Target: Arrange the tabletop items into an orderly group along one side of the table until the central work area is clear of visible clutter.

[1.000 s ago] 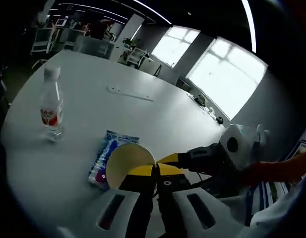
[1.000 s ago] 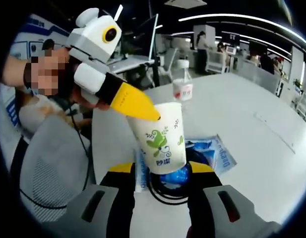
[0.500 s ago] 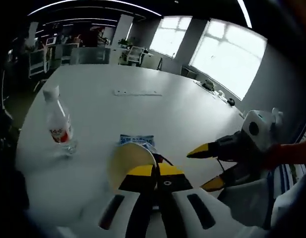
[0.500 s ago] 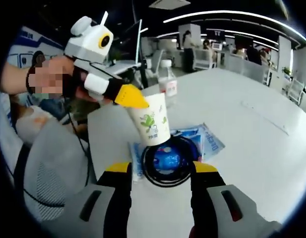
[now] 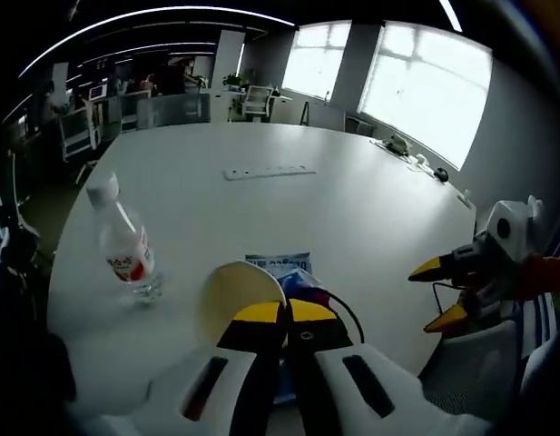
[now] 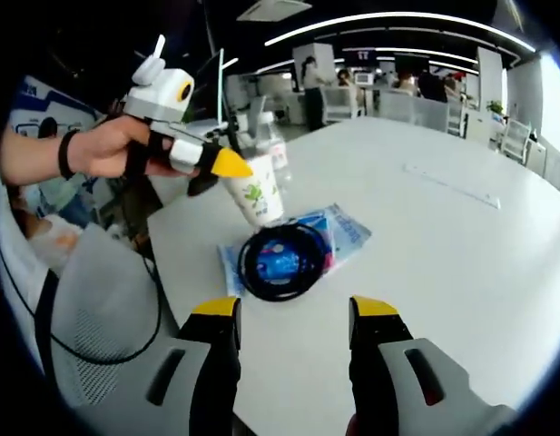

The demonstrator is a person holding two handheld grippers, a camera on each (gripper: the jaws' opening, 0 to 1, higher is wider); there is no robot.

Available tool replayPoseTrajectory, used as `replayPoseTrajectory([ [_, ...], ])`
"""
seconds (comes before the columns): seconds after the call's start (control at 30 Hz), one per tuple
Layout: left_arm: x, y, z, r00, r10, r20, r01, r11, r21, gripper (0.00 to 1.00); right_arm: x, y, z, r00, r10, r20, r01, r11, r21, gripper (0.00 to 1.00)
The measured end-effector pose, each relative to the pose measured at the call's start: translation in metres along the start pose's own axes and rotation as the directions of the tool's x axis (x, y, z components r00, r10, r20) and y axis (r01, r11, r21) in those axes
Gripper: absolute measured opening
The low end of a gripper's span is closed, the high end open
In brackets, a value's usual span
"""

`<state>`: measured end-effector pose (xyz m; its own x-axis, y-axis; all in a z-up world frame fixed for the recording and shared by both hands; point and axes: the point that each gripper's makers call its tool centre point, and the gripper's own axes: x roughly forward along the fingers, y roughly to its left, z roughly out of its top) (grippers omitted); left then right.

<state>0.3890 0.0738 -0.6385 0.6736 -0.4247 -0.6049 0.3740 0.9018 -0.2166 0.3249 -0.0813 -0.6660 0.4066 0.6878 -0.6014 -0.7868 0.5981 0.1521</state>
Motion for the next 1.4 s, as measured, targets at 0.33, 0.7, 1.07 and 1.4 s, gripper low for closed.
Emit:
replayPoseTrajectory([
  [0.33, 0.013, 0.022, 0.001, 0.997, 0.076, -0.027, -0.074, 0.994, 0.083, 0.0, -0.01, -0.009, -0.008, 0.999, -0.036, 0.009, 0.036, 0.998, 0.057, 0.45],
  [0.7, 0.03, 0.045, 0.005, 0.988, 0.146, -0.05, -0.136, 0.977, 0.166, 0.0, -0.019, -0.013, -0.015, 0.998, -0.061, 0.006, 0.06, 0.993, 0.101, 0.44],
  [1.07, 0.047, 0.063, 0.007, 0.978, 0.196, -0.069, -0.175, 0.957, 0.231, 0.0, -0.029, -0.02, -0.022, 0.997, -0.082, -0.007, 0.082, 0.989, 0.125, 0.43],
  [1.4, 0.056, 0.063, 0.011, 0.972, 0.224, -0.07, -0.194, 0.936, 0.292, 0.0, -0.03, -0.024, -0.021, 0.997, -0.082, -0.014, 0.083, 0.989, 0.126, 0.43],
])
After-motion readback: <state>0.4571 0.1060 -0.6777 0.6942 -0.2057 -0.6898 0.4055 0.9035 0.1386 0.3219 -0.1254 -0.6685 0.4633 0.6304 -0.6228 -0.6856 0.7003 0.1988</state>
